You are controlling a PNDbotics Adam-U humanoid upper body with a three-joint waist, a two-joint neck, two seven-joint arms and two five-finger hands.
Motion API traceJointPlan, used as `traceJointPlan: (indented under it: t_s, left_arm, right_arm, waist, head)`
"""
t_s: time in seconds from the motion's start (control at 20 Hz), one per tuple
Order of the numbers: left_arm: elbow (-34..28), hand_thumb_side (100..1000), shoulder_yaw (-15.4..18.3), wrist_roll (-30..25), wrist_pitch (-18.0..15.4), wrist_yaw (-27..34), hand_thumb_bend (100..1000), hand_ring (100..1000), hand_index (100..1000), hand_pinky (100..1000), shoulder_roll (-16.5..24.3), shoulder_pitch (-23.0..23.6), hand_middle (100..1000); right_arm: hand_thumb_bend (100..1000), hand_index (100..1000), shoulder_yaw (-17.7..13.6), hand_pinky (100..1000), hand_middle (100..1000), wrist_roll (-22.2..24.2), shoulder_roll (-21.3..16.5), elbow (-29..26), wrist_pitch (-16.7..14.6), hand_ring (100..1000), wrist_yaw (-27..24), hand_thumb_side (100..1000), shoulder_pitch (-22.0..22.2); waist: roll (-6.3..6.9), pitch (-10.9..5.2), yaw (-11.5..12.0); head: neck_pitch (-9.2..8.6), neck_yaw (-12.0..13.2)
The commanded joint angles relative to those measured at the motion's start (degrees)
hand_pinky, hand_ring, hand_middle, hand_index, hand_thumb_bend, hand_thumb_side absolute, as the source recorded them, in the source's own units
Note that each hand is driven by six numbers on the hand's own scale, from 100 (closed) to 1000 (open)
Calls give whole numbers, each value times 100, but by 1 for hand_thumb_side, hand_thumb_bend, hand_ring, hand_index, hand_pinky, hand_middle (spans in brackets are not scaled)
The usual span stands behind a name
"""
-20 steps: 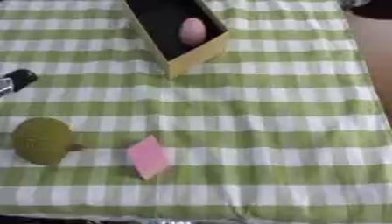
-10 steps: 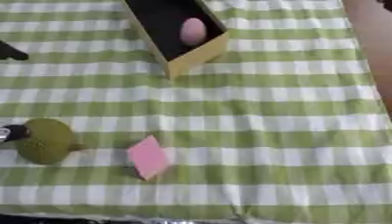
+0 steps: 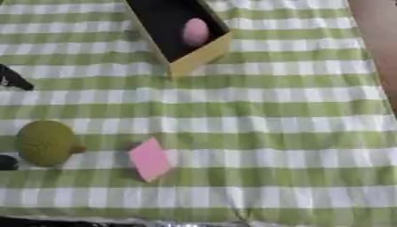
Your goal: Pick up objects on the table and place them in the box.
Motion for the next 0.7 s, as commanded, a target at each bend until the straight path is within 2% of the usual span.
traceJointPlan:
  t_s: [0.05,0.35,0.7]
  left_arm:
    - [-78,369,-16,-186,64,-137,736,859,909,927,222,-23,828]
    - [20,317,-216,-478,299,-174,703,857,904,921,173,-8,821]
    - [634,240,-406,-494,436,-406,636,855,903,917,-57,-167,821]
  right_arm:
    - [100,874,-120,892,758,-83,-79,-84,26,837,-40,359,-17]
    - [100,874,-133,892,755,-120,-16,-84,85,834,-90,386,0]
    - [100,873,-194,892,752,-165,109,-84,162,832,-132,415,101]
  waist:
    - [106,-118,-7]
    - [126,-97,-48]
    - [128,-80,-93]
  head:
    - [30,24]
    - [30,61]
    - [30,113]
